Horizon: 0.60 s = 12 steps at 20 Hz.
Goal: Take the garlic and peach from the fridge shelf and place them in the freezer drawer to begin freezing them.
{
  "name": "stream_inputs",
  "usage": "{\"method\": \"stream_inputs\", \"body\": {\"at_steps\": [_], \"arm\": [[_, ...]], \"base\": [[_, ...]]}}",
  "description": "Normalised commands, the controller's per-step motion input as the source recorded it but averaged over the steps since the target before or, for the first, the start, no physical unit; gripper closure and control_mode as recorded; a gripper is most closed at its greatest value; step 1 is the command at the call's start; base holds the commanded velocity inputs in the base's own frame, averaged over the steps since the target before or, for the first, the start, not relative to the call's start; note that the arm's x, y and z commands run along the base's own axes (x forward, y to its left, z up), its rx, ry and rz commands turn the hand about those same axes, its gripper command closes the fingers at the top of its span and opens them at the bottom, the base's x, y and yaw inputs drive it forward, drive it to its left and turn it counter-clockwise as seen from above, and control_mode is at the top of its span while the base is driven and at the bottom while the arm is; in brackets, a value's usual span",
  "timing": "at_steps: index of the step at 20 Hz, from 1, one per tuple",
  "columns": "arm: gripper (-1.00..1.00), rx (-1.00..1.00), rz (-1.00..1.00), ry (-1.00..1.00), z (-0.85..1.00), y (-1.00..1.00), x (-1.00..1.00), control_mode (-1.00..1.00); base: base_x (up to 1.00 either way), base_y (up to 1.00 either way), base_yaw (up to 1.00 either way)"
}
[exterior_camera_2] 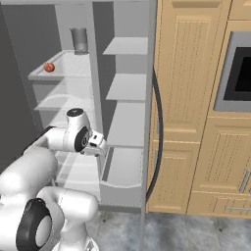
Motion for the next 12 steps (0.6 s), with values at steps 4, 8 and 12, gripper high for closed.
{"method": "stream_inputs", "body": {"at_steps": [4, 8, 12], "arm": [[1.0, 0.0, 0.0, 0.01, -0.64, -0.21, 0.19, -1.0], [1.0, 0.0, 0.0, 0.02, -0.45, -0.31, 0.23, -1.0], [1.0, 0.0, 0.0, 0.06, -0.42, -0.31, 0.25, -1.0]], "base": [[0.0, 0.0, 0.0], [0.0, 0.0, 0.0], [0.0, 0.0, 0.0]]}}
